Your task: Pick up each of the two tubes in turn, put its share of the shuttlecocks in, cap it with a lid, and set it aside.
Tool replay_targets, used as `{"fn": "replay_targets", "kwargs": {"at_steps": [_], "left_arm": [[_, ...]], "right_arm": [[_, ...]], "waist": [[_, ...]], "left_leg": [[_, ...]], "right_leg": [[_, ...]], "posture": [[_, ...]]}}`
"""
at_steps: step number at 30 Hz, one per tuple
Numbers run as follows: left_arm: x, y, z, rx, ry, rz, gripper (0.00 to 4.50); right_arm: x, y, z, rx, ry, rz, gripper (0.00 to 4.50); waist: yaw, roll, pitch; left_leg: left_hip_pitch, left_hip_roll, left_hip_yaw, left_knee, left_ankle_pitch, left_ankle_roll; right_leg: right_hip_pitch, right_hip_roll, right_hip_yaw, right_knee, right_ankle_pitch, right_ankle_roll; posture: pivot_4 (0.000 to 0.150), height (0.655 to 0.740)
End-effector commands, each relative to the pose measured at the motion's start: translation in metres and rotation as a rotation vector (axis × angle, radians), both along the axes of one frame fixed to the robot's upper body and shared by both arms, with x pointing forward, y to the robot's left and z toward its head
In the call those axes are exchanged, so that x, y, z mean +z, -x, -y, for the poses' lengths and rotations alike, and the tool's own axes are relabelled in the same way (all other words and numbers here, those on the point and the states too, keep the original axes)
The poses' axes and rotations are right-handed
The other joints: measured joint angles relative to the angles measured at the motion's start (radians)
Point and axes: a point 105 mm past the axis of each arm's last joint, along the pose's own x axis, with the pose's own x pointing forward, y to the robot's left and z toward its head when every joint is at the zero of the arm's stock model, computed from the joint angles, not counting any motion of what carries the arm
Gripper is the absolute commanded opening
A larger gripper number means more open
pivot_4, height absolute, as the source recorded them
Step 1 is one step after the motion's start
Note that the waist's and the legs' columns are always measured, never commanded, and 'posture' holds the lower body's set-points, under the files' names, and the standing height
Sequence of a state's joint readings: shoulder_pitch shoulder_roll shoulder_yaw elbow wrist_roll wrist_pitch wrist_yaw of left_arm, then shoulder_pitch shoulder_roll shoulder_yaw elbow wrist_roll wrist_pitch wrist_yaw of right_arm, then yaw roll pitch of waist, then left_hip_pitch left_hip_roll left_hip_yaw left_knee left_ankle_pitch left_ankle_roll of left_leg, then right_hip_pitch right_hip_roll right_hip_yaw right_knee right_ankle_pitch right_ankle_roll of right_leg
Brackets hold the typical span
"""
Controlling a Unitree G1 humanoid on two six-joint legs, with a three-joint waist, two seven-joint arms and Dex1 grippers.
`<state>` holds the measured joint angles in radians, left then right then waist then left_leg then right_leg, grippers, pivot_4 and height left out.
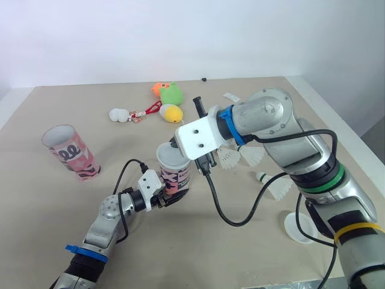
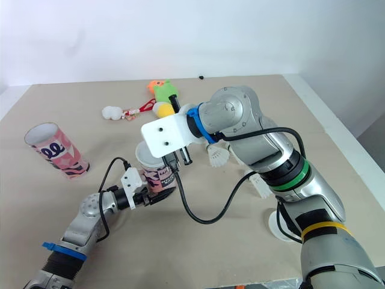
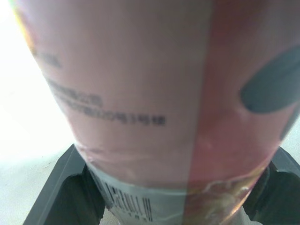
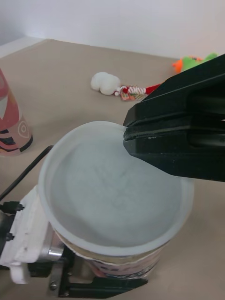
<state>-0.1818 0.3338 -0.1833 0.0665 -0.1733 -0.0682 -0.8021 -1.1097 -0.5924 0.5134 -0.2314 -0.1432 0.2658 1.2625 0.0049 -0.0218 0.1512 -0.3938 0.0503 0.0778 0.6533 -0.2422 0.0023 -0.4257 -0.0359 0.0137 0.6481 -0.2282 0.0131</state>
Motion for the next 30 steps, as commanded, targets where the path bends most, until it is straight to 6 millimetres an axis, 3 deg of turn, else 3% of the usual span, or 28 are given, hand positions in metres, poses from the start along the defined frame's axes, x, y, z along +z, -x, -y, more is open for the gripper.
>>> {"fn": "replay_targets", "kwargs": {"at_steps": [1,13,23,27,30], "left_arm": [[-0.033,0.002,-0.014,0.054,-0.057,-0.123,2.98],[-0.031,0.002,-0.014,0.054,-0.058,-0.120,2.98],[-0.030,0.002,-0.013,0.053,-0.057,-0.121,2.98],[-0.029,0.002,-0.013,0.055,-0.057,-0.119,2.98],[-0.029,0.002,-0.013,0.053,-0.057,-0.120,2.98]], "right_arm": [[0.001,-0.001,0.005,-0.008,0.030,0.032,0.09],[-0.025,-0.001,0.007,0.033,0.121,0.066,0.09],[-0.024,-0.004,0.005,0.033,0.131,0.106,0.09],[-0.006,-0.001,0.001,0.037,0.048,0.076,0.09],[0.019,0.003,-0.002,0.044,-0.057,0.043,0.09]], "waist": [[0.000,0.000,0.000],[0.000,0.001,0.000],[0.000,0.001,-0.001],[0.000,0.001,-0.001],[0.000,0.001,-0.001]], "left_leg": [[0.000,0.000,0.000,0.000,0.000,0.000],[0.000,0.000,0.000,0.000,0.000,0.000],[0.001,0.000,0.000,-0.001,0.000,0.000],[0.001,0.000,0.000,-0.001,0.000,0.000],[0.001,0.000,0.000,-0.001,0.000,0.000]], "right_leg": [[0.000,0.000,0.000,0.000,0.000,0.000],[0.000,-0.001,0.000,0.000,0.000,0.000],[0.000,-0.001,-0.001,-0.001,0.000,0.000],[0.000,-0.001,-0.001,-0.001,0.000,0.000],[0.000,0.000,-0.001,0.000,0.000,0.000]], "posture": [[0.150,0.7400],[0.150,0.7400],[0.150,0.7400],[0.150,0.7400],[0.150,0.7400]]}}
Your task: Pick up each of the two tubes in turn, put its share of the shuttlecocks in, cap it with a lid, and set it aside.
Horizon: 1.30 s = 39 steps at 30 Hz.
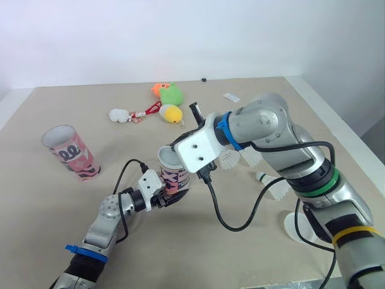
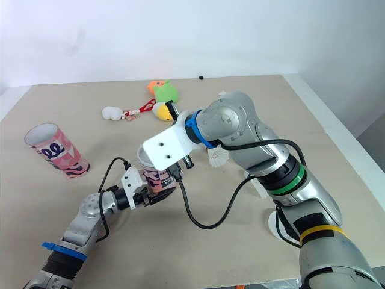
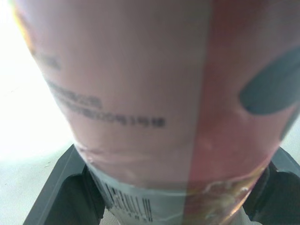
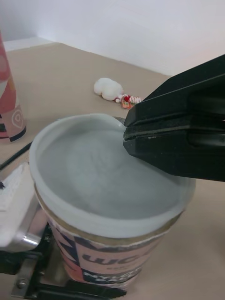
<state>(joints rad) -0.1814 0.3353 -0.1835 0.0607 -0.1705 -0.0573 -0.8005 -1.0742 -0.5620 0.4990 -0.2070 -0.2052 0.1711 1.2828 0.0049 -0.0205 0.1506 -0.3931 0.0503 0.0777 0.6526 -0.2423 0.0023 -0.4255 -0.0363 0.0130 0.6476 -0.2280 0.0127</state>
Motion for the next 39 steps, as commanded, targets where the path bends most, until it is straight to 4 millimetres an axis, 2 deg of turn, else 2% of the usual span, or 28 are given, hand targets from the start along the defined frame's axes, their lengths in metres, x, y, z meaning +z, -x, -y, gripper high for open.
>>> {"fn": "replay_targets", "kwargs": {"at_steps": [1,5,9,13,27,39], "left_arm": [[-0.028,0.002,-0.013,0.051,-0.051,-0.115,2.98],[-0.028,0.001,-0.012,0.048,-0.052,-0.115,2.98],[-0.028,0.001,-0.012,0.045,-0.052,-0.115,2.98],[-0.028,0.000,-0.012,0.041,-0.054,-0.116,2.98],[-0.031,0.000,-0.011,0.036,-0.056,-0.117,2.98],[-0.031,0.003,-0.009,0.035,-0.054,-0.118,2.98]], "right_arm": [[0.032,0.005,-0.002,0.017,-0.107,-0.005,0.09],[0.043,0.006,-0.001,0.017,-0.139,-0.004,0.09],[0.045,0.005,0.001,0.007,-0.135,0.004,0.09],[0.038,0.007,0.006,0.004,-0.092,-0.018,0.09],[0.014,0.002,0.001,-0.024,0.023,-0.023,0.09],[0.022,-0.006,-0.008,-0.036,0.025,0.015,0.09]], "waist": [[0.000,0.000,0.000],[0.000,0.000,0.001],[0.000,0.000,0.001],[0.001,0.000,0.001],[0.001,0.000,0.001],[0.000,0.000,0.001]], "left_leg": [[0.000,0.000,0.000,0.000,0.000,0.000],[-0.001,0.000,0.000,-0.001,0.000,0.000],[-0.001,0.000,0.000,-0.001,0.000,0.000],[-0.001,0.000,0.000,-0.001,0.000,0.000],[-0.001,0.000,0.000,-0.001,0.000,0.000],[-0.001,0.000,-0.001,-0.001,0.000,0.000]], "right_leg": [[0.000,0.000,0.000,0.000,0.000,0.000],[-0.001,0.000,0.000,0.000,0.000,0.000],[-0.001,-0.001,-0.001,-0.001,0.000,0.000],[-0.001,-0.001,-0.001,-0.001,0.000,0.000],[-0.001,-0.002,-0.001,-0.001,0.000,0.000],[-0.005,-0.002,-0.003,-0.001,0.000,0.000]], "posture": [[0.150,0.7400],[0.150,0.7400],[0.150,0.7400],[0.150,0.7400],[0.150,0.7400],[0.150,0.7400]]}}
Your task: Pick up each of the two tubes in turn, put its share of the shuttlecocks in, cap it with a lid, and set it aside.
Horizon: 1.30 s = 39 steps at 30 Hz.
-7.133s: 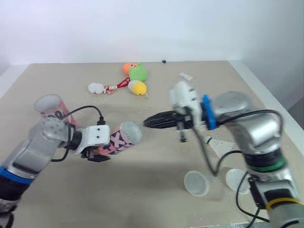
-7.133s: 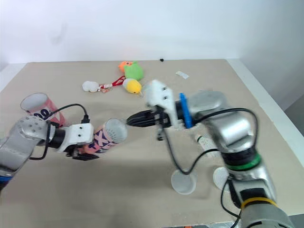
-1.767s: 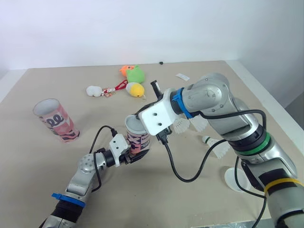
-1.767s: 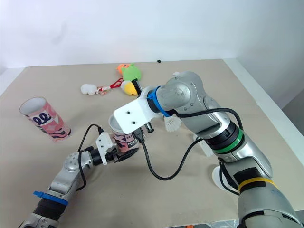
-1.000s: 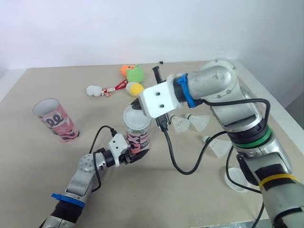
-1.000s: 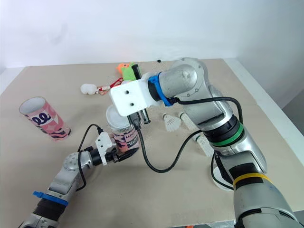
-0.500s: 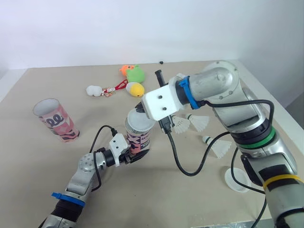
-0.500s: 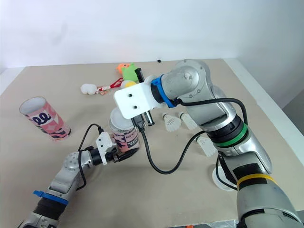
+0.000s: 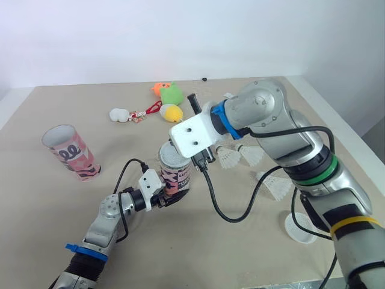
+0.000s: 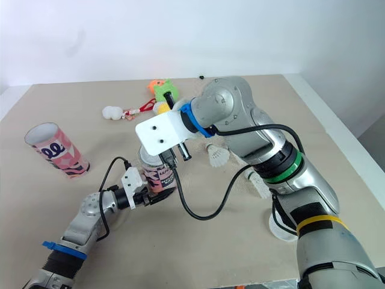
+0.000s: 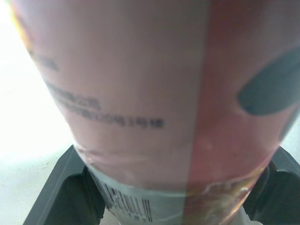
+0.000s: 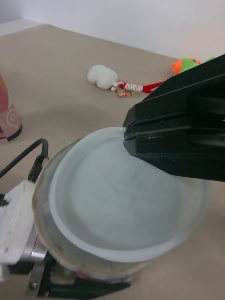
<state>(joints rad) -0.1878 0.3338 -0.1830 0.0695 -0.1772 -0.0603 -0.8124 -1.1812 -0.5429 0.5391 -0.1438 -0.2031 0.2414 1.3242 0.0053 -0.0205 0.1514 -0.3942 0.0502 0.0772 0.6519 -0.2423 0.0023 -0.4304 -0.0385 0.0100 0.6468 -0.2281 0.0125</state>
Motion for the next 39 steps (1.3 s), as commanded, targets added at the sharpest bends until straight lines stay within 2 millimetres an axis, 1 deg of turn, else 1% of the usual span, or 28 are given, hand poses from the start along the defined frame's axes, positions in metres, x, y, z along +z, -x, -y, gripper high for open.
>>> {"fn": "replay_targets", "kwargs": {"at_steps": [1,12,22,28,39], "left_arm": [[-0.032,0.003,-0.009,0.046,-0.059,-0.116,2.98],[-0.032,0.004,-0.008,0.043,-0.058,-0.118,2.98],[-0.032,0.004,-0.009,0.047,-0.060,-0.119,2.98],[-0.032,0.004,-0.009,0.049,-0.059,-0.119,2.98],[-0.032,0.004,-0.009,0.048,-0.063,-0.119,2.98]], "right_arm": [[0.010,0.001,-0.002,0.004,-0.028,0.030,0.09],[0.011,0.006,-0.005,0.017,-0.068,-0.027,0.09],[0.006,0.008,-0.009,0.024,-0.072,-0.047,0.09],[0.005,0.008,-0.012,0.022,-0.110,-0.080,0.09],[-0.004,0.009,-0.012,-0.005,-0.195,-0.168,0.09]], "waist": [[0.000,0.000,0.000],[0.000,0.000,0.000],[0.000,0.000,0.000],[0.000,0.000,0.000],[0.000,0.000,0.000]], "left_leg": [[0.000,0.000,0.000,0.000,0.000,0.000],[0.000,0.000,0.000,0.000,0.000,0.000],[0.000,0.000,0.000,-0.001,0.000,0.000],[0.000,0.001,0.000,-0.001,0.000,0.000],[0.000,0.001,0.000,-0.001,0.000,0.000]], "right_leg": [[0.000,0.000,0.000,0.000,0.000,0.000],[0.003,0.000,0.000,0.000,0.000,0.000],[0.002,-0.001,0.000,0.000,0.000,0.000],[0.003,-0.001,0.000,0.000,0.000,0.000],[0.003,-0.001,0.000,0.000,0.000,-0.001]], "posture": [[0.150,0.7400],[0.150,0.7400],[0.150,0.7400],[0.150,0.7400],[0.150,0.7400]]}}
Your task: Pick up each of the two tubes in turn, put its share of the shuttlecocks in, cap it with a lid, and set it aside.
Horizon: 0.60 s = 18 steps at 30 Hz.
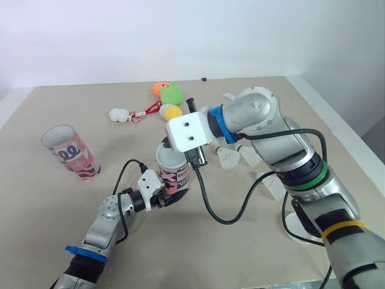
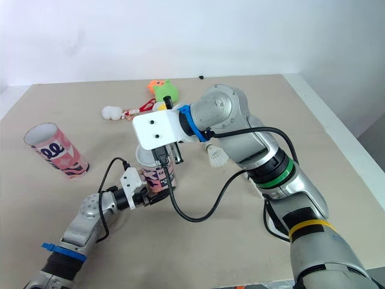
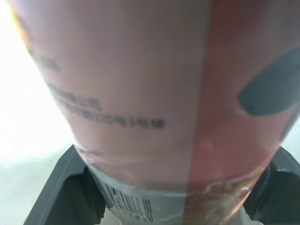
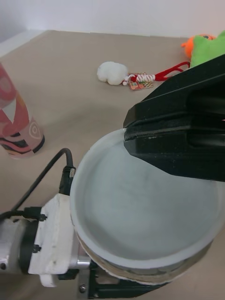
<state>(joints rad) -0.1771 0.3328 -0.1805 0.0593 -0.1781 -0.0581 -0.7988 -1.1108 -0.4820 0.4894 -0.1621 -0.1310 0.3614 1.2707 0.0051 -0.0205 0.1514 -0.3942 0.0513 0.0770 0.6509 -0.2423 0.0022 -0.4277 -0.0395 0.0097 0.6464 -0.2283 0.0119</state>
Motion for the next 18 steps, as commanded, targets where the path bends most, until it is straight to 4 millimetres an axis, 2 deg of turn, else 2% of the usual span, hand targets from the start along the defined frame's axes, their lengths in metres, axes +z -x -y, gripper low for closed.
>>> {"fn": "replay_targets", "kwargs": {"at_steps": [1,14,18], "left_arm": [[-0.032,0.003,-0.008,0.032,-0.068,-0.119,2.98],[-0.032,0.003,-0.009,0.032,-0.070,-0.120,2.98],[-0.033,0.003,-0.009,0.029,-0.073,-0.119,2.98]], "right_arm": [[0.001,0.007,-0.005,0.021,-0.051,-0.023,0.09],[-0.035,0.012,-0.004,0.007,-0.106,-0.109,0.09],[-0.039,0.012,-0.007,0.018,-0.129,-0.076,0.09]], "waist": [[0.000,0.000,0.000],[0.000,0.002,-0.002],[-0.001,0.004,-0.003]], "left_leg": [[0.000,0.000,0.000,0.000,0.000,0.000],[0.002,0.000,0.000,-0.001,0.000,0.000],[0.002,0.000,0.000,-0.001,0.000,0.000]], "right_leg": [[0.001,0.000,0.000,0.000,0.000,0.000],[0.001,0.001,-0.001,0.000,0.000,-0.001],[0.001,0.002,0.000,0.000,0.000,0.000]], "posture": [[0.150,0.7400],[0.150,0.7400],[0.150,0.7400]]}}
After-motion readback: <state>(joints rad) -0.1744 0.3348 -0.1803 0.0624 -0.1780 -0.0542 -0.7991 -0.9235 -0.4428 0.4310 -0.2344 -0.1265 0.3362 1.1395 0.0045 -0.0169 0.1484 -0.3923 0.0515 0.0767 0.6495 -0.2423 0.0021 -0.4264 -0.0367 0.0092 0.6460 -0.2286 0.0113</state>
